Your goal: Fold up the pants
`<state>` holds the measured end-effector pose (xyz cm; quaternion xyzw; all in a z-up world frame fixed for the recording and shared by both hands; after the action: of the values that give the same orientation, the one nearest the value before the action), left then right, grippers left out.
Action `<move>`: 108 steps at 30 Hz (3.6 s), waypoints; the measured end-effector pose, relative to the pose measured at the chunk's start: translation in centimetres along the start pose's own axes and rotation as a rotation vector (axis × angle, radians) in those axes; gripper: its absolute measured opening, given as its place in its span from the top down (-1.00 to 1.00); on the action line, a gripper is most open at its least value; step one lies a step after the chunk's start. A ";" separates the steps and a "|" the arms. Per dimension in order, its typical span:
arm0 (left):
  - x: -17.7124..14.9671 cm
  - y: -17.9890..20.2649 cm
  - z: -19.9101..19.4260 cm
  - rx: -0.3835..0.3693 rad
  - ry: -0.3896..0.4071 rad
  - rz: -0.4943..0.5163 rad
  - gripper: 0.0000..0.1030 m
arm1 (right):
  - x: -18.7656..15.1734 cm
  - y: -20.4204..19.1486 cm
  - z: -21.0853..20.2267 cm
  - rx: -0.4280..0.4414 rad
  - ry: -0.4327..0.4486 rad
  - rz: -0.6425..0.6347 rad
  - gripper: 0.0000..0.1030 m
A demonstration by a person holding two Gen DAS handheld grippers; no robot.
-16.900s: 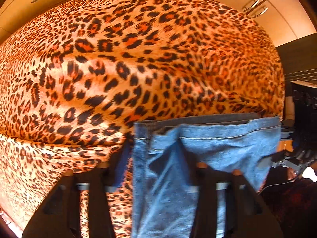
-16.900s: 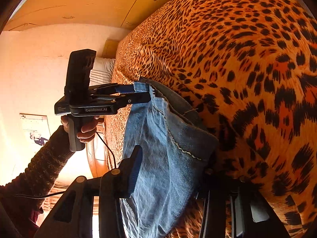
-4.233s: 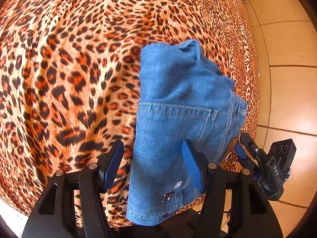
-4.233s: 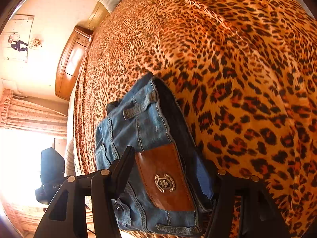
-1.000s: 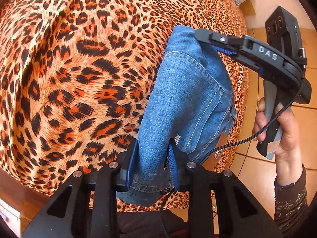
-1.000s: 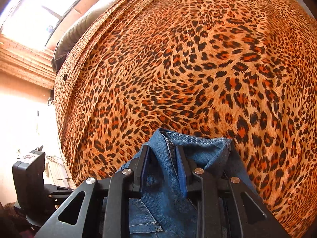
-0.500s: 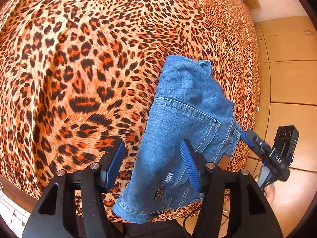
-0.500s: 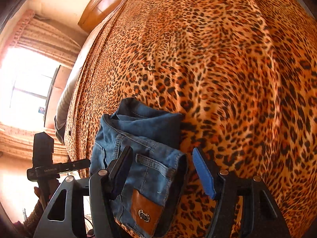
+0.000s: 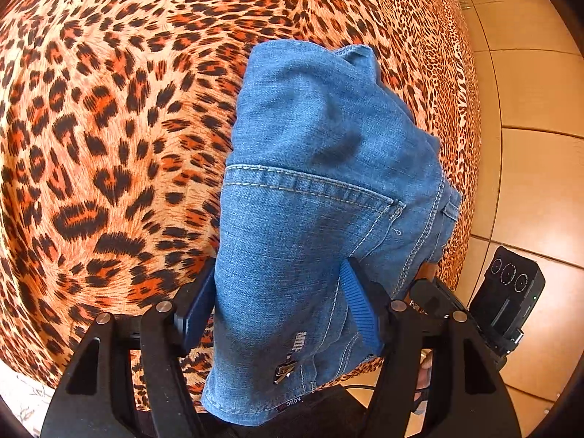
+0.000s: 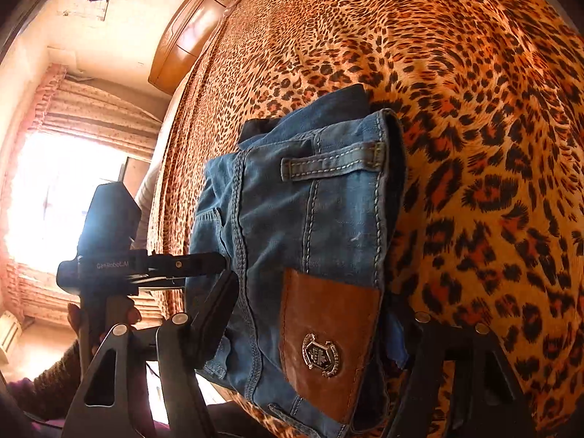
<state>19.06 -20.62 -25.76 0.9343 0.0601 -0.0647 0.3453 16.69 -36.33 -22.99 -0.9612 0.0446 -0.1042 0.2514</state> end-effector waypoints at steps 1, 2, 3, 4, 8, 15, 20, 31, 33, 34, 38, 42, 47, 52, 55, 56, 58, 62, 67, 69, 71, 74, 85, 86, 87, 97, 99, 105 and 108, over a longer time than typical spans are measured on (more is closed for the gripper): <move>0.1 0.0 0.0 -0.003 -0.011 0.003 -0.29 | -0.2 0.0 0.3 -0.009 0.009 0.005 -0.40; 0.3 0.0 0.2 -0.002 -0.019 0.009 -0.29 | -0.1 0.3 0.5 -0.009 0.023 0.026 -0.40; 0.5 -0.1 0.2 0.004 -0.020 0.016 -0.28 | -0.2 0.3 0.7 -0.005 0.038 0.050 -0.40; 0.6 -0.1 0.3 0.013 -0.018 0.029 -0.19 | -0.2 0.4 0.6 -0.012 0.052 0.070 -0.38; 0.8 0.0 0.5 0.051 -0.004 0.104 0.19 | -0.8 0.0 -0.6 0.032 0.083 0.176 0.36; 1.1 -1.2 -0.1 0.029 -0.051 0.107 0.39 | -1.2 -0.9 1.0 -0.203 0.089 0.121 0.43; 2.5 -0.6 -3.3 0.070 0.012 0.207 0.44 | 0.2 -4.7 0.7 -0.197 0.138 0.098 0.46; 12.3 -4.7 -16.3 0.221 0.328 0.270 0.38 | 9.0 -16.5 4.3 -0.123 0.252 0.005 0.41; 13.5 -7.0 -17.1 0.293 0.323 0.239 0.39 | 9.6 -15.6 5.6 -0.269 0.208 -0.015 0.30; 13.5 -7.8 -17.5 0.289 0.324 0.222 0.39 | 10.1 -15.0 6.3 -0.357 0.182 -0.013 0.27; 12.2 -9.5 -19.9 0.264 0.374 0.216 0.26 | 9.4 -15.9 5.0 -0.347 0.187 0.007 -0.13; 10.3 -9.1 -21.0 0.355 0.455 0.289 -0.07 | 8.5 -17.9 2.9 -0.420 0.232 -0.014 -0.51; 7.9 -8.0 -21.8 0.418 0.597 0.350 -0.32 | 6.9 -20.2 0.4 -0.580 0.330 -0.048 -0.97; 6.1 -7.4 -21.6 0.432 0.623 0.380 -0.49 | 4.6 -21.6 -1.7 -0.670 0.391 -0.088 -0.99; 4.9 -7.3 -20.9 0.428 0.587 0.380 -0.52 | 3.6 -21.5 -2.6 -0.699 0.406 -0.080 -0.99; 4.4 -7.3 -20.7 0.427 0.578 0.375 -0.52 | 3.3 -21.3 -2.9 -0.716 0.411 -0.077 -0.99; 3.8 -7.3 -20.7 0.414 0.583 0.372 -0.52 | 2.6 -20.9 -3.2 -0.740 0.418 -0.080 -0.99; 2.5 -6.9 -20.5 0.391 0.606 0.385 -0.52 | 1.0 -20.2 -3.3 -0.762 0.412 -0.078 -0.99; 0.8 -6.3 -19.6 0.391 0.590 0.426 -0.52 | -1.1 -19.0 -4.1 -0.760 0.458 -0.023 -0.99; 0.3 -6.0 -19.7 0.422 0.613 0.442 -0.52 | -1.9 -18.5 -4.3 -0.749 0.468 0.004 -0.99; -0.2 -5.7 -19.8 0.438 0.624 0.456 -0.52 | -2.4 -18.0 -4.4 -0.734 0.469 0.026 -0.99; -0.4 -5.5 -19.9 0.444 0.624 0.449 -0.52 | -2.7 -17.6 -4.6 -0.721 0.463 0.039 -0.99; -1.2 -4.8 -19.8 0.404 0.638 0.432 -0.52 | -3.6 -17.1 -5.2 -0.728 0.450 0.005 -0.99; -1.3 -4.7 -19.7 0.402 0.632 0.434 -0.52 | -3.7 -17.0 -5.3 -0.728 0.450 0.004 -0.99; -1.4 -4.7 -19.5 0.403 0.630 0.436 -0.52 | -3.8 -16.9 -5.4 -0.727 0.449 0.003 -0.99; -2.5 -3.5 -18.6 0.402 0.611 0.469 -0.52 | -4.6 -15.9 -5.5 -0.714 0.418 0.028 -0.99; -2.7 -3.4 -18.5 0.407 0.609 0.475 -0.52 | -4.8 -15.7 -5.4 -0.714 0.408 0.035 -0.99; -3.2 -3.2 -18.2 0.411 0.603 0.483 -0.52 | -5.2 -15.2 -5.2 -0.711 0.385 0.051 -0.99; -3.3 -3.0 -18.1 0.413 0.600 0.485 -0.52 | -5.3 -15.1 -5.2 -0.709 0.382 0.049 -0.99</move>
<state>16.72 -6.73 -13.50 0.9483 -0.0774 0.2820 0.1236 10.89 -24.94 -12.06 -0.9503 0.1465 -0.2532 -0.1062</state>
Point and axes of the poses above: each gripper's, at about its wrist camera, not at the fingertips, and z roughly the way its jaws point, y to its right, x to its top, the point moved 9 cm from there along z, roughly the way its jaws point, and after that the axes turned 11 degrees about -x, right-handed, at the moved point
